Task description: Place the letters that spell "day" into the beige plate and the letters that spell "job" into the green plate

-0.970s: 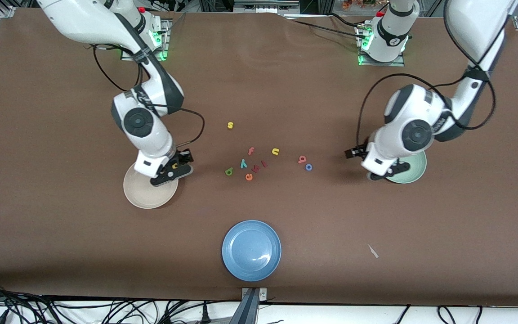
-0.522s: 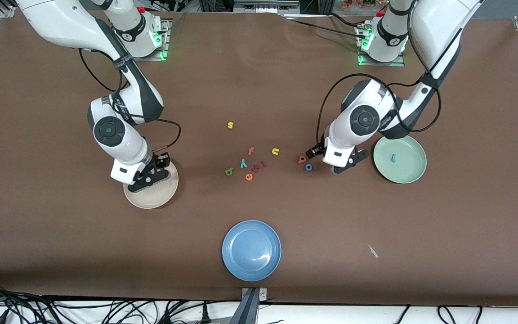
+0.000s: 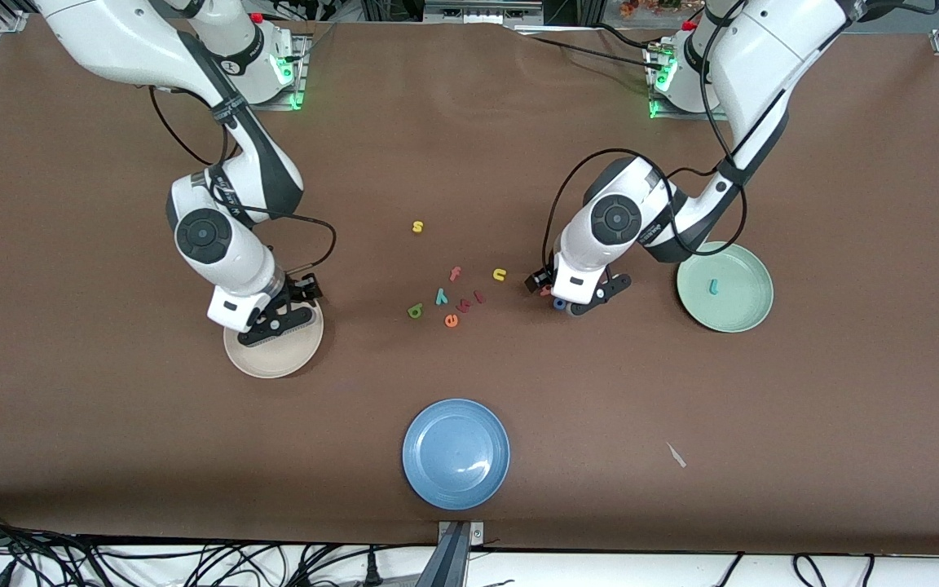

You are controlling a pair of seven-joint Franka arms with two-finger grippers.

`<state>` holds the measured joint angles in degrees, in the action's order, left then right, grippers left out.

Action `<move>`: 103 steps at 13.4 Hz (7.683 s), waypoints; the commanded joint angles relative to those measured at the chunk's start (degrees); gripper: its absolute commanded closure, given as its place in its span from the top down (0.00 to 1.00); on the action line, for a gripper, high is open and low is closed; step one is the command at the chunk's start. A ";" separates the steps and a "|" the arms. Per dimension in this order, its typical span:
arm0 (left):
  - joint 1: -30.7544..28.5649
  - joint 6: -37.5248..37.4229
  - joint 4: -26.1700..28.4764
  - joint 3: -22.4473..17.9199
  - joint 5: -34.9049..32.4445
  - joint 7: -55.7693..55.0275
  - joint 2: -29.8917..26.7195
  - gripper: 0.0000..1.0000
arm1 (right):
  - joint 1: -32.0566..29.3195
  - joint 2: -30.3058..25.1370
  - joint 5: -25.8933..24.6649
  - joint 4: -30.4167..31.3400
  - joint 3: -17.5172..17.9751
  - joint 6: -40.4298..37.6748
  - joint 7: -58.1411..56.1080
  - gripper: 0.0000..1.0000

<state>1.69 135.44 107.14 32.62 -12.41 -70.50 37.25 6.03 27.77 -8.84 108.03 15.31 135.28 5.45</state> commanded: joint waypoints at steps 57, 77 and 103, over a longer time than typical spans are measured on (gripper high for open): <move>-20.53 -15.59 -5.37 17.32 -10.80 1.44 4.85 0.99 | -6.12 1.76 -2.76 -8.97 0.24 -13.12 -8.97 0.46; -1.69 -2.64 -6.60 0.95 -11.24 -4.65 8.02 0.23 | 11.45 10.10 -0.21 -11.26 4.55 0.15 40.68 0.75; -55.56 -28.92 9.75 24.94 -21.34 48.96 3.62 0.00 | 17.61 19.69 -20.16 -15.48 4.64 5.34 51.77 0.53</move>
<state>-51.29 104.03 115.15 56.92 -31.97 -24.58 40.94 24.03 46.50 -27.54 93.04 19.91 140.19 57.44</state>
